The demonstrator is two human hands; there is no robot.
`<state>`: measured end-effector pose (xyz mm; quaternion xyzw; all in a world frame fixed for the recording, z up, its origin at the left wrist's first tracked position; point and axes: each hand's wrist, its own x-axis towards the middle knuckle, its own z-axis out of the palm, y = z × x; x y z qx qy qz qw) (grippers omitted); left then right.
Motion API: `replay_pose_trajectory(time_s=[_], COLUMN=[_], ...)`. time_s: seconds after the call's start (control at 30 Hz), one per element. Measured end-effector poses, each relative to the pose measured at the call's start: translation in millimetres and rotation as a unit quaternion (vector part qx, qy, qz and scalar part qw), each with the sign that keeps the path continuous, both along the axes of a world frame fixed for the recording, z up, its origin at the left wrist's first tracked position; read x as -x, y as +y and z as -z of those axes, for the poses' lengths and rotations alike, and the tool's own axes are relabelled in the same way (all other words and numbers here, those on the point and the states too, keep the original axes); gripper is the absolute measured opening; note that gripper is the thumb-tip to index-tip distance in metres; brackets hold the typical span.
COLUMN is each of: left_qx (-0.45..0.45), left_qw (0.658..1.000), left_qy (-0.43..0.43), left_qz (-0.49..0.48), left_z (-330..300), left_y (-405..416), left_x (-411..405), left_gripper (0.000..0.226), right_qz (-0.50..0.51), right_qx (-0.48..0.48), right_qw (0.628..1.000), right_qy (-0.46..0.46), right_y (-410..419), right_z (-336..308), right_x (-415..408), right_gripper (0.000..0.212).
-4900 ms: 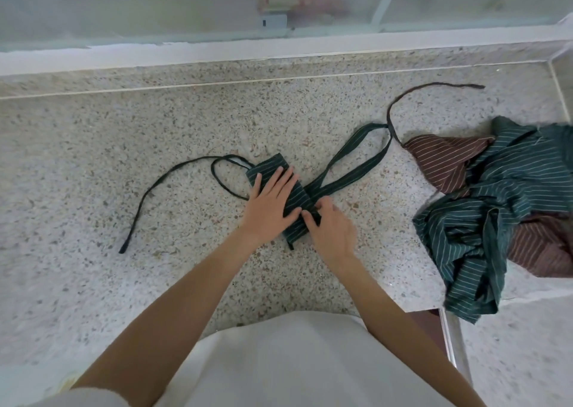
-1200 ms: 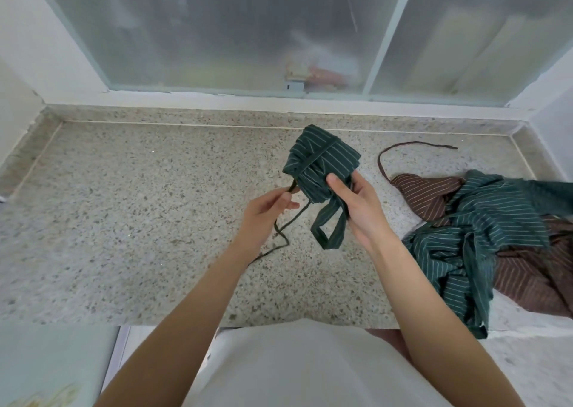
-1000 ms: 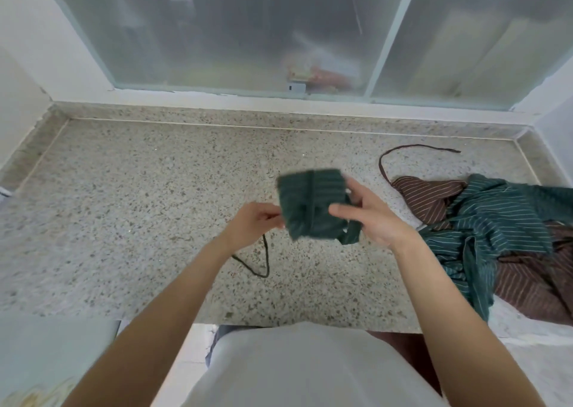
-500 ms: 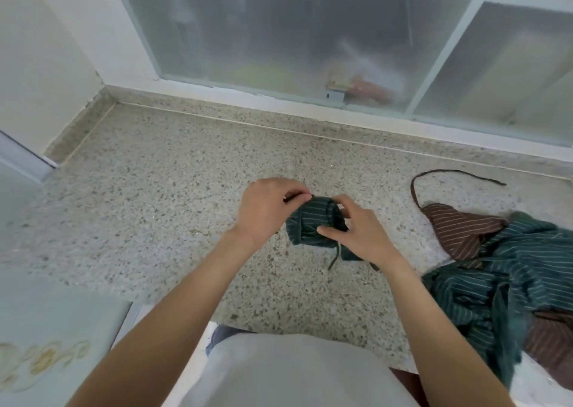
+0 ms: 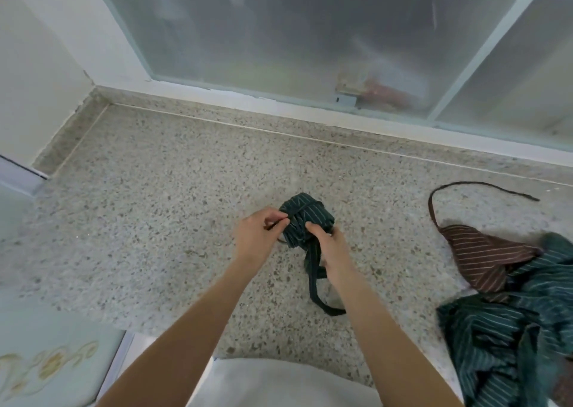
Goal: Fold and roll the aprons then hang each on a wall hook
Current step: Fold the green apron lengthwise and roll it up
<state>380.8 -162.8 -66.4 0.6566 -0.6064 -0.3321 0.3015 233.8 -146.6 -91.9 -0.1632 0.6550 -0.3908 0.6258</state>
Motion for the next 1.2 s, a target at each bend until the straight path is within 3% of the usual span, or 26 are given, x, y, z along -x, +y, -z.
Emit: replay_pose_trajectory(time_s=[0.1, 0.27, 0.33, 0.4, 0.43, 0.5, 0.6, 0.7, 0.77, 0.87, 0.93, 1.1, 1.2], left_qx=[-0.041, -0.053, -0.052, -0.039, -0.024, 0.004, 0.014, 0.11, 0.174, 0.124, 0.079, 0.068, 0.075], left_qw=[0.998, 0.995, 0.992, 0.989, 0.989, 0.988, 0.99, 0.988, 0.967, 0.947, 0.942, 0.947, 0.944], left_qy=[0.02, 0.049, 0.05, 0.042, 0.041, 0.026, 0.006, -0.064, -0.148, -0.226, -0.253, -0.276, -0.284], left_qz=[0.037, 0.07, 0.106, 0.133, 0.139, 0.153, 0.141, 0.088, 0.116, 0.192, 0.206, 0.154, 0.147], left_z=[19, 44, 52, 58, 61, 63, 59, 64, 73, 83, 86, 86, 79], left_y=[-15, -30, -32, -30, -30, -31, -32, -23, -14, 0, 3, -15, -33], left_x=[13, 42, 53, 58, 60, 63, 61, 47, 41, 44, 47, 39, 31], left_gripper=[0.012, 0.013, 0.015, 0.019, 0.02, 0.021, 0.019, 0.017, 0.011, 0.023, 0.022, 0.006, 0.006], right_qz=[0.002, -0.128, -0.173, -0.187, -0.197, -0.256, -0.367, -0.423, -0.45, -0.492, -0.513, -0.554, -0.539], right_qx=[-0.005, 0.014, -0.008, 0.077, 0.154, 0.266, 0.298, 0.284, 0.285, 0.301, 0.309, 0.325, 0.306], right_qw=[0.997, 0.946, 0.869, 0.773, 0.757, 0.764, 0.73, 0.664, 0.601, 0.506, 0.463, 0.425, 0.458], right_qy=[0.072, 0.296, 0.464, 0.601, 0.604, 0.53, 0.494, 0.547, 0.596, 0.641, 0.653, 0.638, 0.637], right_y=[-9, -11, -13, -16, -19, -30, -48, -59, -61, -59, -61, -66, -66], right_z=[14, 26, 24, 17, 12, 0, -8, -6, -4, -7, -6, -5, -2], right_x=[11, 49, 63, 70, 70, 65, 56, 53, 52, 47, 47, 56, 56], right_gripper=[0.047, 0.053, 0.063, 0.064, 0.058, 0.041, 0.022, 0.012, 0.011, 0.026, 0.029, 0.034, 0.038])
